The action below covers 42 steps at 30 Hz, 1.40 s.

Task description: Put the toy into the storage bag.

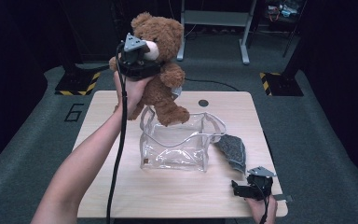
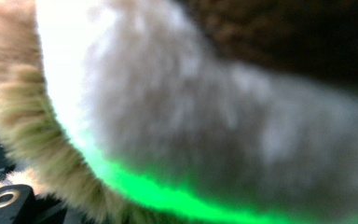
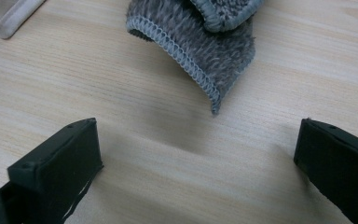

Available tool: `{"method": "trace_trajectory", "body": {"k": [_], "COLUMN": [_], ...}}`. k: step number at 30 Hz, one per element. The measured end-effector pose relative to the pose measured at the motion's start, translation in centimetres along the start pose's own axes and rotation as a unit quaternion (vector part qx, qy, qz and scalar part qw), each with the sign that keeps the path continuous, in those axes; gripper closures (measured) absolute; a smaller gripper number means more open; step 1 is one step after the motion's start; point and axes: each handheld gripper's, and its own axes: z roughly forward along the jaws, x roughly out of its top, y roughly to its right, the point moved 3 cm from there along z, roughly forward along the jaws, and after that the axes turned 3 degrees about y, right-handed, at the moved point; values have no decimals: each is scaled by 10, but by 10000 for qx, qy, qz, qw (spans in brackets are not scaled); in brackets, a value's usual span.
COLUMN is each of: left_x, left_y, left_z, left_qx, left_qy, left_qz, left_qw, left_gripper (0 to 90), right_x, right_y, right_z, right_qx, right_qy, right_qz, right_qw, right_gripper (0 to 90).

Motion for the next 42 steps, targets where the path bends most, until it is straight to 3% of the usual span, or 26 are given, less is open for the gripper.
{"method": "trace_trajectory", "body": {"k": [8, 16, 29, 42], "left_x": [3, 2, 2, 5], "left_y": [22, 40, 65, 76], "left_z": [13, 27, 41, 41], "left_qx": [-162, -282, -377, -457], "left_qy": [-4, 2, -28, 39], "left_qz": [3, -184, -153, -283], "left_qw": [9999, 9994, 9992, 9985], "left_gripper": [462, 458, 451, 443], "right_x": [0, 0, 0, 0], "right_y": [0, 1, 0, 0], "right_z": [0, 0, 0, 0], "right_qx": [10, 11, -18, -21], "right_qy": [-14, -13, 20, 20], "right_qz": [-32, -38, 9, 13], "right_qw": [10000, 10000, 10000, 10000], "right_gripper": [0, 0, 0, 0]}}
